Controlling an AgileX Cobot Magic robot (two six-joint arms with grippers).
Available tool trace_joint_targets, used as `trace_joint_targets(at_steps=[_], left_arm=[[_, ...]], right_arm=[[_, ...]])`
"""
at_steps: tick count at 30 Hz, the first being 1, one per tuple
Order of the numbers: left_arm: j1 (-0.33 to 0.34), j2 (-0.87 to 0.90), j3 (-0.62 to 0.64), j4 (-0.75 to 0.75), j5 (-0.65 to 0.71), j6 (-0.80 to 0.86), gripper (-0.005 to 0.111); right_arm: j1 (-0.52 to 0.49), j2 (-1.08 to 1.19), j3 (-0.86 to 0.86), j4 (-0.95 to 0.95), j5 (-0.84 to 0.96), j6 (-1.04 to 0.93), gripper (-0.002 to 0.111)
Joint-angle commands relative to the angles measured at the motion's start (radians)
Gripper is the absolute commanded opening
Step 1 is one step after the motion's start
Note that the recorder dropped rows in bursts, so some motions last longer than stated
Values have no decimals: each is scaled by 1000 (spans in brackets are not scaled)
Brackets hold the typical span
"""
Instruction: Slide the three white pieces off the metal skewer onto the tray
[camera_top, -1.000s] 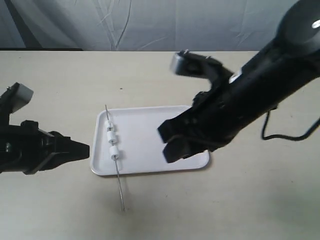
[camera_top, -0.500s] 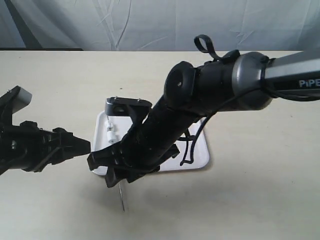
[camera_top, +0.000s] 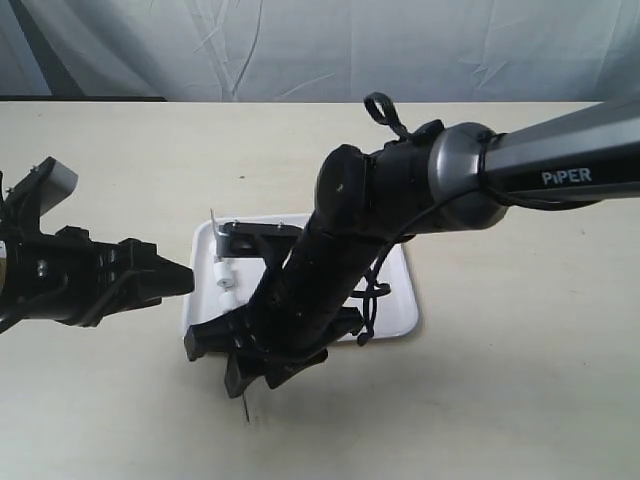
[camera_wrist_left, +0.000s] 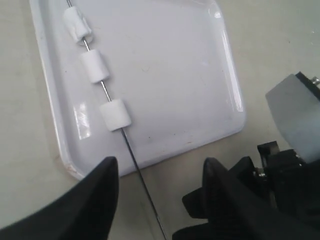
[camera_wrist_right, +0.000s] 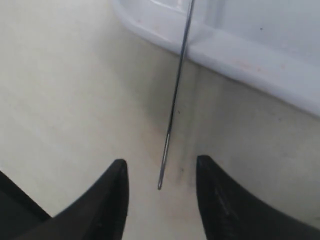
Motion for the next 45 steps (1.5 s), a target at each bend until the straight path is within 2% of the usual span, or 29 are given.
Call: trace_joint_targets(at_steps=[1, 25, 45], left_arm=[[-3, 4, -7, -7, -28, -4, 50], [-3, 4, -7, -7, -52, 0, 50], [-3, 4, -7, -3, -44, 6, 50]], right_arm=[[26, 14, -6, -11, -41, 2, 42], [42, 39, -6, -8, -137, 26, 42], [44, 82, -6, 20, -109, 26, 42]])
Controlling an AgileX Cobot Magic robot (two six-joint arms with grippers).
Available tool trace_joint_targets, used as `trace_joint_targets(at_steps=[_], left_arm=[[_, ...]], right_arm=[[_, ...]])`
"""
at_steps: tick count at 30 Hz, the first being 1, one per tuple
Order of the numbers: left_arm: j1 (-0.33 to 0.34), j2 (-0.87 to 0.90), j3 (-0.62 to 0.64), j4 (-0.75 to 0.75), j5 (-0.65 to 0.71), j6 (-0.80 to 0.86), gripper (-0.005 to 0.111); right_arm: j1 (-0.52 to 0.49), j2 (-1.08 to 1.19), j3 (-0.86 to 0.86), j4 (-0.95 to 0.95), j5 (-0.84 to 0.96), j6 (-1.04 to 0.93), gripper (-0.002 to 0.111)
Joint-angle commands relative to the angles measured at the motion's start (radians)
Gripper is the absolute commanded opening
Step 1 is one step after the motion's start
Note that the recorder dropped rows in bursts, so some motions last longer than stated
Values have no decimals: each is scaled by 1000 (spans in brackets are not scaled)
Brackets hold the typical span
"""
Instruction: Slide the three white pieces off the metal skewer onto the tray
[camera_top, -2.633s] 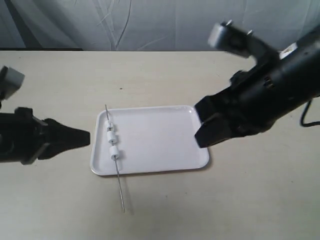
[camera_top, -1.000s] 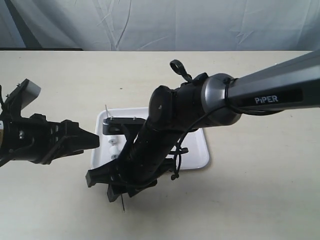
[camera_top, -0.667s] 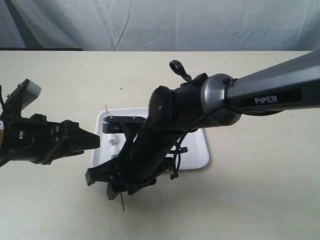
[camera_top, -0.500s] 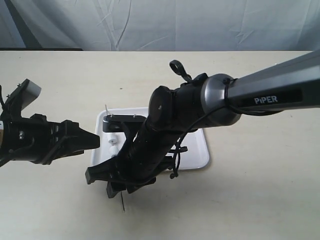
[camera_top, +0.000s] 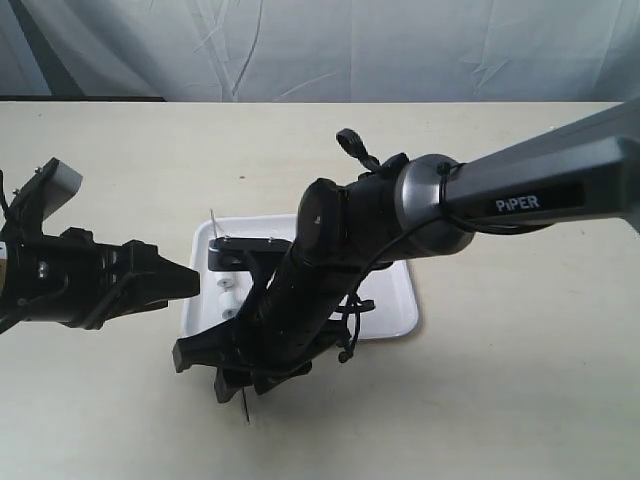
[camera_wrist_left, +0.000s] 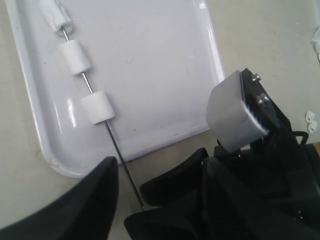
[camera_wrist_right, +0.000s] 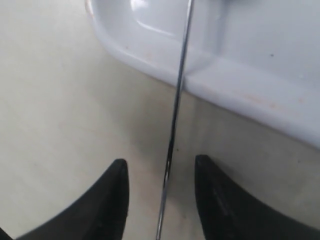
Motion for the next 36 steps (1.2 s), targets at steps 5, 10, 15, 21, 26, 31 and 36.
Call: trace_joint_targets(at_steps=[5, 10, 15, 21, 26, 31, 36], left_arm=[[-3, 4, -7, 9, 27, 6, 50], [-3, 4, -7, 17, 69, -1, 50], [-3, 4, -7, 22, 81, -1, 50], [-3, -1, -7, 56, 140, 37, 50], [-3, -1, -7, 63, 99, 50, 50], [-3, -1, -7, -160, -51, -29, 50], [-3, 4, -7, -377, -101, -29, 49]], right_arm=[[4, 14, -3, 13, 6, 1, 42], [4, 14, -3, 13, 6, 1, 19], [4, 14, -3, 13, 6, 1, 4], [4, 14, -3, 13, 2, 1, 4], [-3, -63, -1, -23, 19, 1, -1], [-5, -214, 75, -345, 100, 225, -1], [-22, -437, 237, -400, 117, 290, -1]])
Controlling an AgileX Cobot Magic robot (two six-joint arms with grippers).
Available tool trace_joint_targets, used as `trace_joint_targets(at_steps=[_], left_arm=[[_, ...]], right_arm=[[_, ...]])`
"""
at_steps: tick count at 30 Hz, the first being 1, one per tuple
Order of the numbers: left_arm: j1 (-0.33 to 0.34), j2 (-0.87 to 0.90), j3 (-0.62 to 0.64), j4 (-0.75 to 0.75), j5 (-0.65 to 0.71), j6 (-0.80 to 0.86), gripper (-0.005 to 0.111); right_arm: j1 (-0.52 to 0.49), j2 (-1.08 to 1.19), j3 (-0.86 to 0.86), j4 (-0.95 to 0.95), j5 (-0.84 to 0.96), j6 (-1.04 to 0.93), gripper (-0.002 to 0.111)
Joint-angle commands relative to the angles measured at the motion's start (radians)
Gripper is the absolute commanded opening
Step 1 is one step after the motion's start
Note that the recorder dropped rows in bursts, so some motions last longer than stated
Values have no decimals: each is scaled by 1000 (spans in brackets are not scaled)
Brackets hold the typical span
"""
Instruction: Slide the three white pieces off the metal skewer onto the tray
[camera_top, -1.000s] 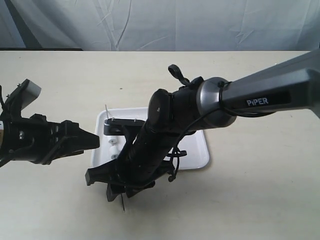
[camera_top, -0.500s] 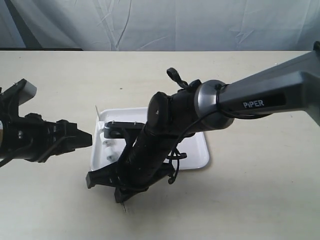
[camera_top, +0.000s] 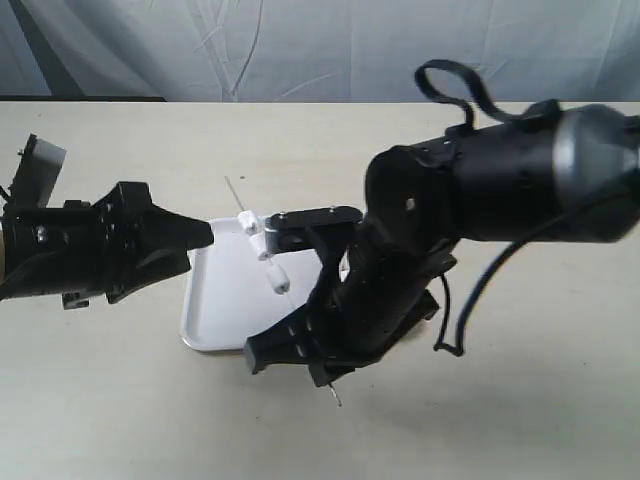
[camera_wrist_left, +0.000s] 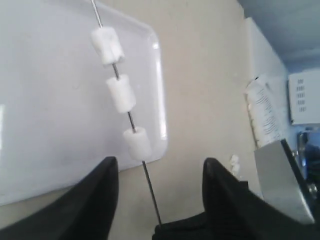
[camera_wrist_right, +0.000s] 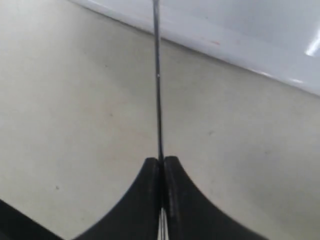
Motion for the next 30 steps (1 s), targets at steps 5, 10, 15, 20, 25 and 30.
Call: trace_joint_targets(at_steps=[5, 10, 15, 20, 25, 30], left_arm=[[-3, 49, -14, -233, -95, 0, 47], [-3, 123, -54, -231, -186, 0, 47], [-3, 188, -54, -246, -224, 7, 47], [-3, 212, -58, -289, -259, 67, 47], [-3, 233, -80, -278, -279, 82, 47], [-3, 248, -80, -237, -281, 82, 47]], right_arm=[[-6, -256, 137, -10, 26, 17, -1], [-5, -292, 139, 57, 44, -18, -1], [-2, -298, 139, 99, 64, -42, -1], [22, -298, 139, 106, 68, -48, -1], [51, -298, 139, 123, 68, -58, -1], [58, -298, 139, 141, 60, -58, -1]])
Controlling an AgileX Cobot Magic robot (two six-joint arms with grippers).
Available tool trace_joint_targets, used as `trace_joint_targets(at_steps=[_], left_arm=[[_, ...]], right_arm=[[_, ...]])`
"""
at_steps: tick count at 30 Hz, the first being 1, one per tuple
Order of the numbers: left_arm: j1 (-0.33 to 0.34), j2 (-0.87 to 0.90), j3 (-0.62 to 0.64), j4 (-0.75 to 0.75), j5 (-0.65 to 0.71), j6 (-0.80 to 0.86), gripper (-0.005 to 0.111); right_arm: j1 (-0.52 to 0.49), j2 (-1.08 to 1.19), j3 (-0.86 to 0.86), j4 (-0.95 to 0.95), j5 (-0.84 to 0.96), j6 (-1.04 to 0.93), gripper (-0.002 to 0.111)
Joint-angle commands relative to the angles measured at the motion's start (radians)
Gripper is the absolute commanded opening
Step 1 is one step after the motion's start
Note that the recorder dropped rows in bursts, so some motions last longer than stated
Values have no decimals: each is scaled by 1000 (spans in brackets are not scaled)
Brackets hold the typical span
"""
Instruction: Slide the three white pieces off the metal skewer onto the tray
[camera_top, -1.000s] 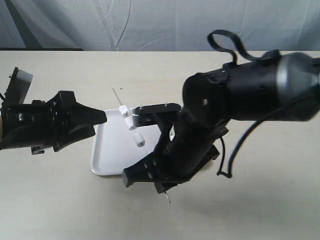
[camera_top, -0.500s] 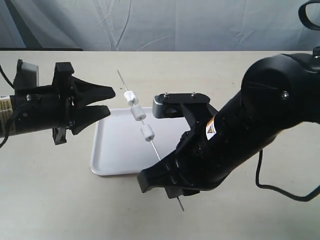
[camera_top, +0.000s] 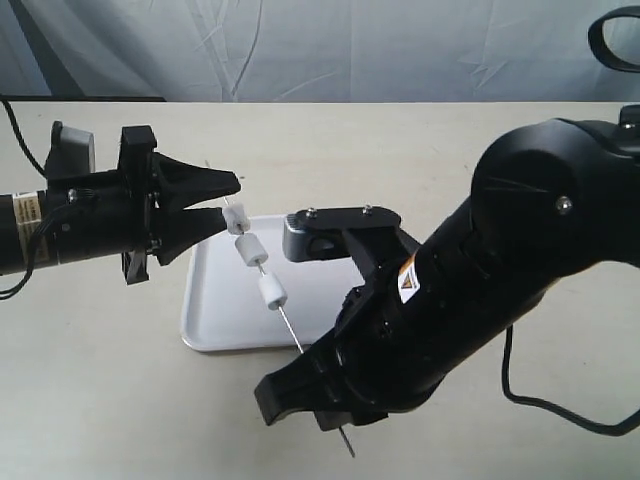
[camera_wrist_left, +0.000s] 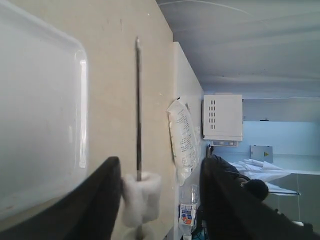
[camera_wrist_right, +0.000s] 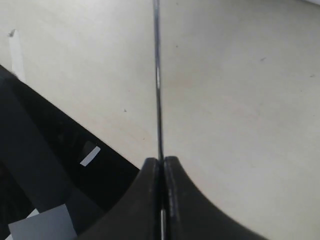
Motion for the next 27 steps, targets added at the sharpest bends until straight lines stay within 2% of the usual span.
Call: trace_joint_targets(at_steps=[1, 12, 22, 27], left_arm=[[-3, 16, -4, 34, -14, 6, 47], [-3, 27, -4, 41, -23, 6, 46], [-3, 27, -4, 41, -32, 9, 20], [-3, 27, -4, 41, -32, 9, 18]], right_arm=[[4, -9, 4, 14, -10, -12, -1], [4, -11, 4, 14, -12, -14, -1], [4, -11, 4, 14, -14, -14, -1], [4, -11, 4, 16, -12, -14, -1]])
